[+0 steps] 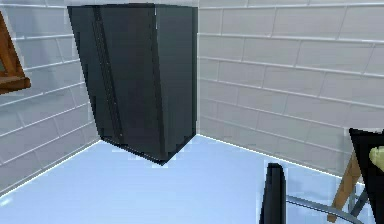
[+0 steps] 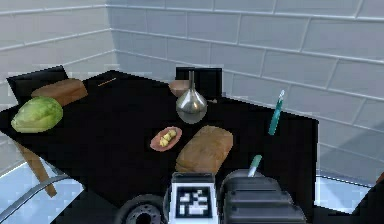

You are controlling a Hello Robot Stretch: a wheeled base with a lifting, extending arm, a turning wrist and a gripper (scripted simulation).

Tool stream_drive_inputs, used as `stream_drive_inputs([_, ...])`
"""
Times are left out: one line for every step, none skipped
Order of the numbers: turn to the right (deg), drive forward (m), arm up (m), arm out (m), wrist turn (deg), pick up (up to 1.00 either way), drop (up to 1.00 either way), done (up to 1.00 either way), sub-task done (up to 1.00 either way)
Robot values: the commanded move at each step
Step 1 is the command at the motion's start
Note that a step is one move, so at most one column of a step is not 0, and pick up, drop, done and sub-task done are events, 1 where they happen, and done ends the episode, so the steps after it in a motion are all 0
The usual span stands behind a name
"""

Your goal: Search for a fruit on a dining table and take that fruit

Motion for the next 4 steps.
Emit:
stream_drive_inputs([0.0,0.00,0.00,0.44,0.0,0.00,0.00,0.00,0.00])
stream_drive_inputs([0.0,0.00,0.00,0.00,45.0,0.00,0.00,0.00,0.00])
stream_drive_inputs([0.0,0.00,0.00,0.00,45.0,0.00,0.00,0.00,0.00])
stream_drive_inputs([0.0,0.00,0.00,0.00,45.0,0.00,0.00,0.00,0.00])
